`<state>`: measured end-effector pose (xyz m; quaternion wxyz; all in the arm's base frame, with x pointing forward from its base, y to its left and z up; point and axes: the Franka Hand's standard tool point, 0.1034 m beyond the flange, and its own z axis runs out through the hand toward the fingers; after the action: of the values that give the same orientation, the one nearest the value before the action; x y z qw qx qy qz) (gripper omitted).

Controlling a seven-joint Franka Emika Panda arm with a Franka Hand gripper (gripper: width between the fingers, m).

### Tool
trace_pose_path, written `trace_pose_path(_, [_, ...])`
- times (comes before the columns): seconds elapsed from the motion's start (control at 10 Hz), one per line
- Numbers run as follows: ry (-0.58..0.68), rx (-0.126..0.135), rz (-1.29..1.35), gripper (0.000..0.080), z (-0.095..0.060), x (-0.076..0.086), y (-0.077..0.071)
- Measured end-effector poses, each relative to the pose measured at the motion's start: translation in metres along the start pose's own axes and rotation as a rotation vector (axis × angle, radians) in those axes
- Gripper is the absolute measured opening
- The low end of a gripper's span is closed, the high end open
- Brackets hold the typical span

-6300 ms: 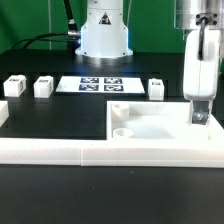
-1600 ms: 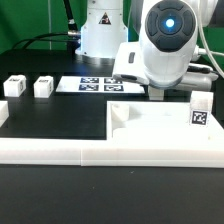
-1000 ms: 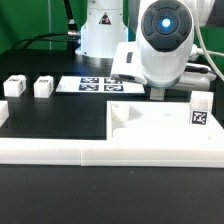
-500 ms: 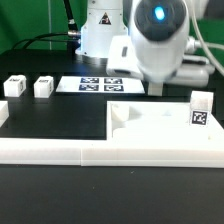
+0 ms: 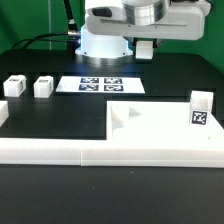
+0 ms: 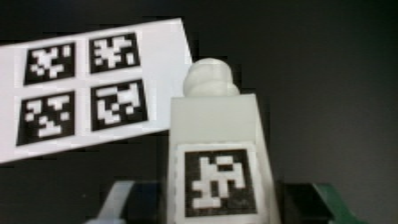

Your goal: Assemble square table

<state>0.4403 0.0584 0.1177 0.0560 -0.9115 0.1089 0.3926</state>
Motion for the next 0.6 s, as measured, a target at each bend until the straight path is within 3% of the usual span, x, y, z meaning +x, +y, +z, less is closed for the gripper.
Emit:
trace_pose_path(0.2, [0.130,0.012,-0.008,0.0290,-0.013,0.015,-0.003])
trace_pose_path(0.5, [0.399,0.026,-0.033,0.0290,-0.077,0.039,-0.006])
trace_pose_path(0.6, [0.497,0.016,-0.047,0.0290,-0.103,0.045,-0.003])
